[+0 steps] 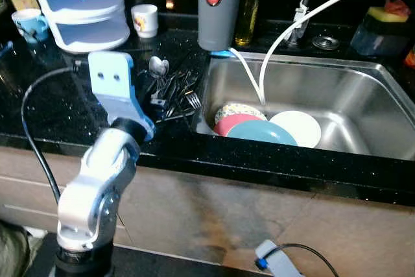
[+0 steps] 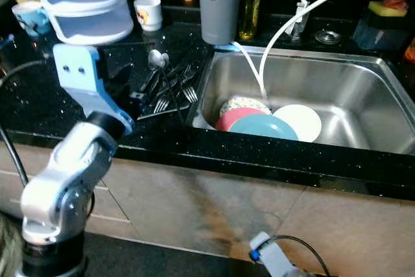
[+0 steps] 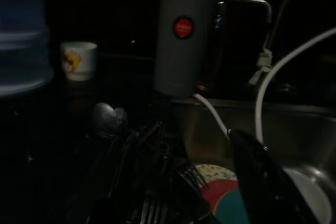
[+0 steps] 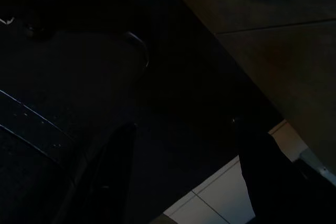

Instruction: Kitchen organization

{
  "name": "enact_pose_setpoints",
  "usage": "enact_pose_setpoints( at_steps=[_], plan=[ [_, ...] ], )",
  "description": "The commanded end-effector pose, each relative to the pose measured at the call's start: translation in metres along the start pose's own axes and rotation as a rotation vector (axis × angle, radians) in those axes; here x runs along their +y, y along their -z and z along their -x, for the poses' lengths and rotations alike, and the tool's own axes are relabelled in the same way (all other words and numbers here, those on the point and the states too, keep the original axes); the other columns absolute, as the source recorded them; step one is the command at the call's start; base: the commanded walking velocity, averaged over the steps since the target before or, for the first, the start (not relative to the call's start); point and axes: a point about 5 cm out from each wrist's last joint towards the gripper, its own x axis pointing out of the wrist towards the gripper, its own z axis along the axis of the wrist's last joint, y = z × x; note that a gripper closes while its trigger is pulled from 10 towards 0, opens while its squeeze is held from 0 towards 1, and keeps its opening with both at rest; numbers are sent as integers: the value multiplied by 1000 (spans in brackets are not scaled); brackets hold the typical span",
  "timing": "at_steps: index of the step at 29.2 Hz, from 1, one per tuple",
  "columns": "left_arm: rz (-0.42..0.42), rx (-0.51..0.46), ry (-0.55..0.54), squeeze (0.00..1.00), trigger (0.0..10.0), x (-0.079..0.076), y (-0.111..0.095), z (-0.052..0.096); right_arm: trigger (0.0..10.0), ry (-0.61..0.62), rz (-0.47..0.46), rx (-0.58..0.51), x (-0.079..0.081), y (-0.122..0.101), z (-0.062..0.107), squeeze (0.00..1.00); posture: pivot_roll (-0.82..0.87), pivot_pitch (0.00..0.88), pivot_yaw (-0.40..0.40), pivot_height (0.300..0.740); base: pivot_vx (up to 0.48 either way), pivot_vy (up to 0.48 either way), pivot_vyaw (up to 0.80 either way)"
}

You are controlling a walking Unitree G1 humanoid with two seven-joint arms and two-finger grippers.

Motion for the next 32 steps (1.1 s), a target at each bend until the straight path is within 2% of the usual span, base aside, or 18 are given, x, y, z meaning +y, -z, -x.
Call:
enact_pose_setpoints(
  at_steps=[1,3,5,13,19,20,22,23,25,26,28,29,32],
  plan=[
    [51,56,-28,0,10000,-1,5,-1,10000,-5,8,9,2,2,0,0,77,0,5,740,0,0,0],
    [119,101,-44,0,10000,-5,7,-4,10000,-5,9,9,2,2,0,0,77,0,6,740,0,0,0],
    [148,135,-48,0,10000,-7,9,-6,10000,-5,10,10,3,2,-1,0,78,0,7,740,0,0,0],
    [136,260,-14,0,10000,-10,10,-14,10000,-4,9,11,4,2,-1,0,74,0,17,740,0,0,0],
    [106,283,-59,0,10000,2,10,-14,10000,-4,9,10,5,2,-1,0,73,0,20,740,0,0,0],
    [85,285,-67,0,10000,5,10,-13,10000,-4,9,10,5,2,-1,0,73,0,20,740,0,0,0],
    [-48,294,-92,0,10000,17,10,-10,10000,-4,9,10,5,2,-1,0,74,0,17,740,0,0,0],
    [-48,294,-92,0,10000,17,10,-10,10000,-4,9,10,5,2,-1,0,74,0,17,740,0,0,0],
    [-186,306,-121,0,10000,27,9,-9,10000,-3,11,10,5,2,-1,0,75,0,18,740,0,0,0],
    [-186,306,-121,0,10000,27,9,-9,10000,-3,11,10,5,2,-1,0,75,0,18,740,0,0,0],
    [-333,319,-140,0,10000,37,7,-7,10000,-3,12,10,5,1,-1,0,74,0,17,740,0,0,0],
    [-333,319,-140,0,10000,37,7,-7,10000,-3,12,10,5,1,-1,0,74,0,17,740,0,0,0],
    [-431,359,-162,0,10000,46,9,-2,10000,-1,12,10,4,2,-1,0,75,0,17,740,0,0,0]
  ],
)
